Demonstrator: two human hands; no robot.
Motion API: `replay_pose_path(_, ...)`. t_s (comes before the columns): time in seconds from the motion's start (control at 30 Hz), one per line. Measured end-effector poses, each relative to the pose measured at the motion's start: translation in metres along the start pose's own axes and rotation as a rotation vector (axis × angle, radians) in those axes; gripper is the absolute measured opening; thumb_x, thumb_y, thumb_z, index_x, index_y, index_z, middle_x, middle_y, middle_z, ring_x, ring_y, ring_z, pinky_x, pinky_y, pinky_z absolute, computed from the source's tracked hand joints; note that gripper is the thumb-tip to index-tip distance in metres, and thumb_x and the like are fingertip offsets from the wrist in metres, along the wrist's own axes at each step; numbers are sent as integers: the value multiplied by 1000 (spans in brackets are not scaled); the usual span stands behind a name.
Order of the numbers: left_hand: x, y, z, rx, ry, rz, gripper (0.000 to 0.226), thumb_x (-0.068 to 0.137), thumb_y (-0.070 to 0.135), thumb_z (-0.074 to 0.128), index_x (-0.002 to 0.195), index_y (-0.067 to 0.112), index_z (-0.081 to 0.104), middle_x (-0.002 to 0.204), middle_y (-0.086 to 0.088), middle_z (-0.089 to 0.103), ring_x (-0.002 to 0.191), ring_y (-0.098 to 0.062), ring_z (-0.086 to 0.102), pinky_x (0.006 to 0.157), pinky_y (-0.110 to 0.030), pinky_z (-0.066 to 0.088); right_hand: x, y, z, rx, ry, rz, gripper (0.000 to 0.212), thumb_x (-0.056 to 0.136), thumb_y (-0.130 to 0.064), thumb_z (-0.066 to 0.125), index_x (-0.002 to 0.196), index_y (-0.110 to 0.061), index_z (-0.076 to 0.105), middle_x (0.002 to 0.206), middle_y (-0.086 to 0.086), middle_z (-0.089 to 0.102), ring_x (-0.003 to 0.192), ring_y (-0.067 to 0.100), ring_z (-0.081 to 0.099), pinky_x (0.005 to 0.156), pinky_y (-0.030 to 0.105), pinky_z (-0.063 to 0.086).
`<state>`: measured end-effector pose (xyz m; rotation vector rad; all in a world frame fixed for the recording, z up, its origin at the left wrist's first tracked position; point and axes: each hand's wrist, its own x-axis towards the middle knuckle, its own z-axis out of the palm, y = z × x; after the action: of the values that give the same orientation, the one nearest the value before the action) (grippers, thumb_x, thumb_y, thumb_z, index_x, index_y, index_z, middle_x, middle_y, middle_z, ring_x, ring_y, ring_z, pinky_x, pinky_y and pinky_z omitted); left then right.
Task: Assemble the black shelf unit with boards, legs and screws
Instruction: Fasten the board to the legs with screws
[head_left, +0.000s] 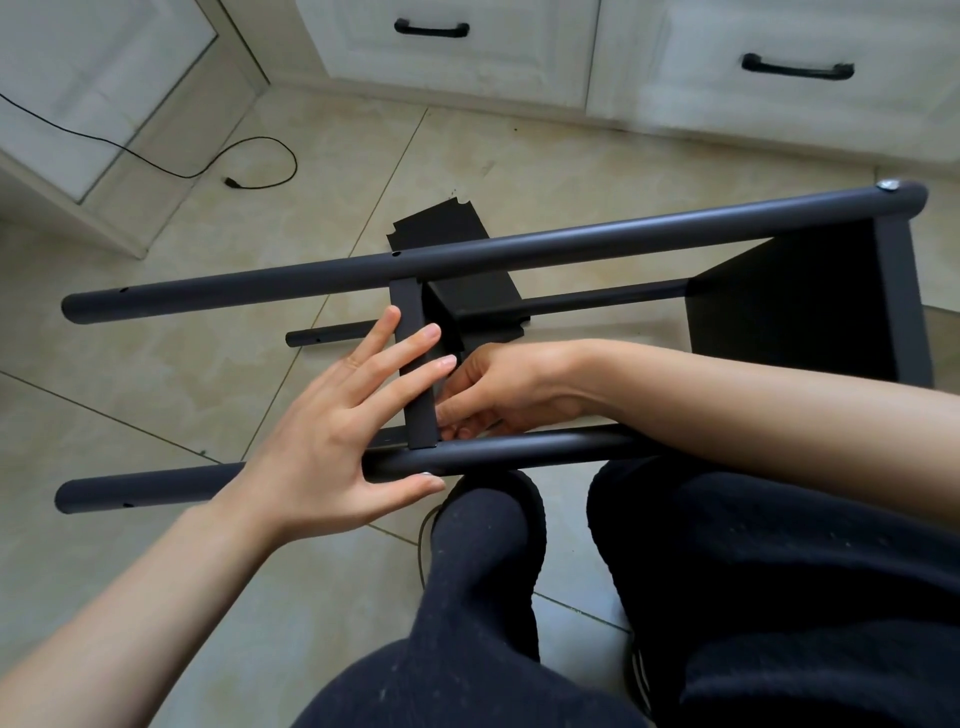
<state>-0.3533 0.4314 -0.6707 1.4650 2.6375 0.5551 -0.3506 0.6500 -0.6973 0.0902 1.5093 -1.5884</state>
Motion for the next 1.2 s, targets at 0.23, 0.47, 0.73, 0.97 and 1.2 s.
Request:
replay_pose_path(0.23,0,-1,1,-3,3,7,84,83,58,67,152,15,42,166,0,27,156,-27,11,124,-31,19,-2,-1,-3,-12,-30,32,11,94,-16,63,96,-6,68,82,3,70,72,14,64,68,24,55)
replay_pose_path(0.47,0,-2,1,1,5,10,85,83,58,68,152,16,42,166,1,27,156,-27,11,123,-36,23,-2,0,-3,23,-11,10,8,93,-14,64,92,-8,69,78,1,71,67,10,65,59,20,54)
replay_pose_path(0.73,1,-2,1,-11,3,7,84,83,58,68,152,15,43,165,-1,28,156,-28,11,119,-43,28,-1,-2,-3,-40,-23,26,11,94,-16,64,90,-7,69,78,2,70,67,11,62,62,22,53)
replay_pose_path(0.97,2,-3,0,-14,1,11,85,84,58,67,152,16,42,166,-1,27,157,-28,10,121,-42,26,0,-3,-3,-73,-3,10,14,94,-16,63,85,-6,68,77,3,67,65,11,60,62,21,51)
replay_pose_path(1.2,2,-3,0,-25,1,7,84,83,57,68,152,15,42,165,-1,27,157,-28,10,120,-44,28,0,-5,-2,-117,6,24,21,94,-16,61,75,-9,65,69,0,65,58,10,58,52,18,48)
